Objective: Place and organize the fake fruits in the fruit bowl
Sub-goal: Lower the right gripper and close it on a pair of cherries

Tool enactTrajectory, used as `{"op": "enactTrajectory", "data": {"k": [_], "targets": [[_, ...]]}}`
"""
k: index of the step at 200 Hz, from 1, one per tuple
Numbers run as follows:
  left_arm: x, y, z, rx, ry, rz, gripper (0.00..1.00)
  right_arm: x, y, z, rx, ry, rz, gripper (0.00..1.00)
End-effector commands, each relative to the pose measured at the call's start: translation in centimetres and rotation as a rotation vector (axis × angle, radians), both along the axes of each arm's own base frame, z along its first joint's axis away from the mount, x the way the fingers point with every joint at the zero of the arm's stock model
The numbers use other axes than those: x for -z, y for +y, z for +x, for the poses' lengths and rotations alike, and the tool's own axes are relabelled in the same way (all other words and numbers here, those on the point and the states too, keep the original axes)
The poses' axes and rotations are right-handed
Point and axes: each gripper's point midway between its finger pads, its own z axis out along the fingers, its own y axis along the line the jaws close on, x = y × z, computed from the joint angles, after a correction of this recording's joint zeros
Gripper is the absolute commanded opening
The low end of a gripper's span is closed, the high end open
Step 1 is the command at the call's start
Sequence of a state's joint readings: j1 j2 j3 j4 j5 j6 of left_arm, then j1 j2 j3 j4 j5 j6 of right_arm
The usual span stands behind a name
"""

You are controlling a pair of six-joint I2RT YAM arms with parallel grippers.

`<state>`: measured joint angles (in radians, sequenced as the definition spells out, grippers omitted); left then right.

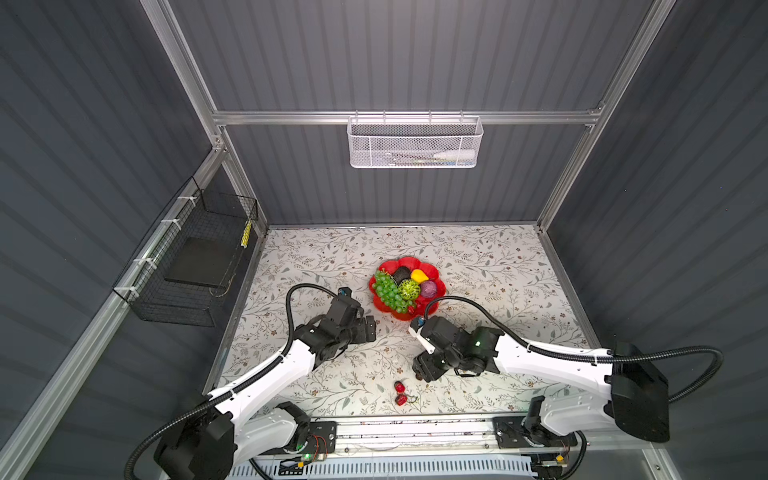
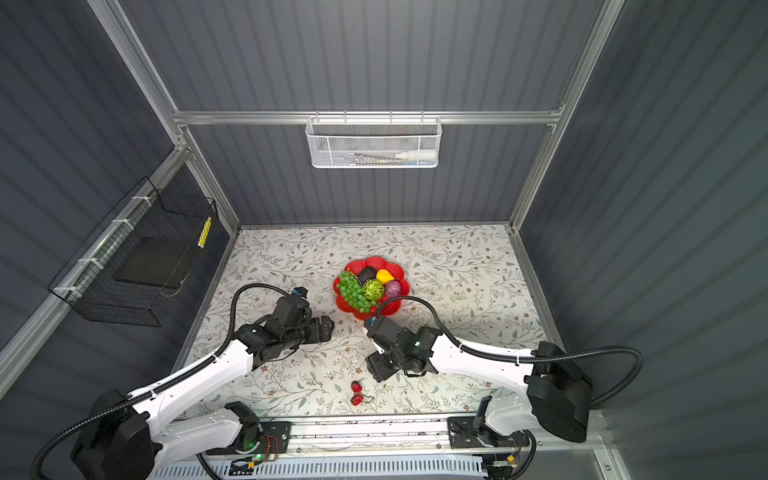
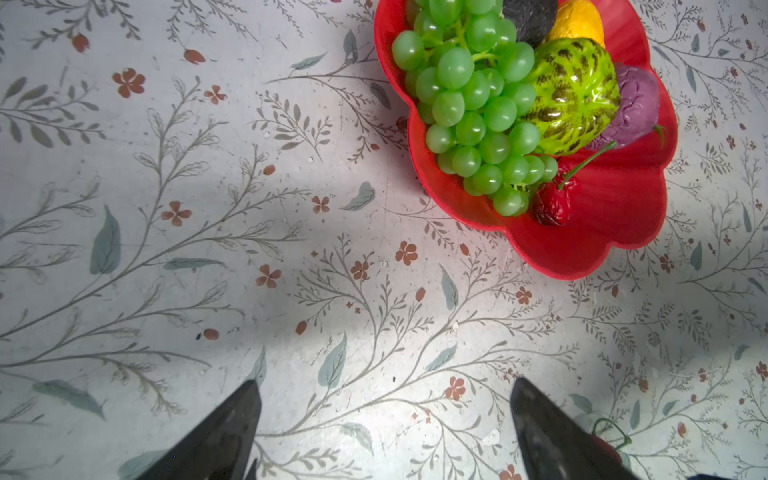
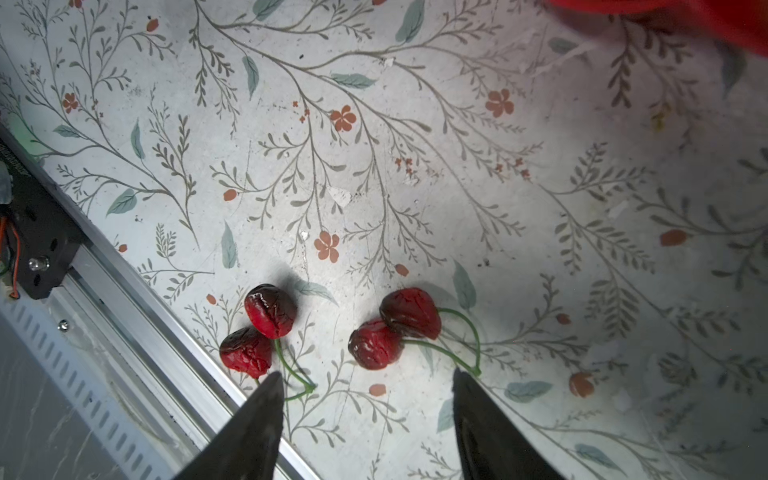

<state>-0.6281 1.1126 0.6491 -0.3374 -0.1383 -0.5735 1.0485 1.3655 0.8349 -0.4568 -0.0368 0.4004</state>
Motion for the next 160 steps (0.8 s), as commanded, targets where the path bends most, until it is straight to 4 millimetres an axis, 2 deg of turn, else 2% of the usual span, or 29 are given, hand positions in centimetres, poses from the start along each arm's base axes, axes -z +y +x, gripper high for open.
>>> {"op": "enactTrajectory", "data": {"k": [1,26,57,80,122,160], "targets": [[0.2,1.6,-0.6,-0.056,0.010,0.033,0.94,-0.8,0.2,0.3,-0.026,-0.033,-0.019,0.65],[-0.9,1.9,-0.6,-0.054,-0.008,0.043,0.94,-1.2,0.4,0.0,-0.020,-0.023,0.033,0.67],[-1.4,2.4,-1.2,-0.048,-0.005,0.060,0.94,-0.1,-0.6,-0.9,0.016,0.029,0.039,0.66],[-2.2,2.8,-0.8,-0.076,-0.031,0.068,0.94,-1.1,-0.9,-0.4,0.043,-0.004,0.047,0.66],[-2.5,2.4,-0.5,-0.079,-0.024,0.054,0.94,-1.0,-3.6,-0.4,0.120,-0.039,0.026,0.65],[-2.1,2.5,-0.6,-0.085,-0.022,0.049,0.94,-0.7,-5.0,-0.9,0.162,-0.008,0.022,0.65]]}}
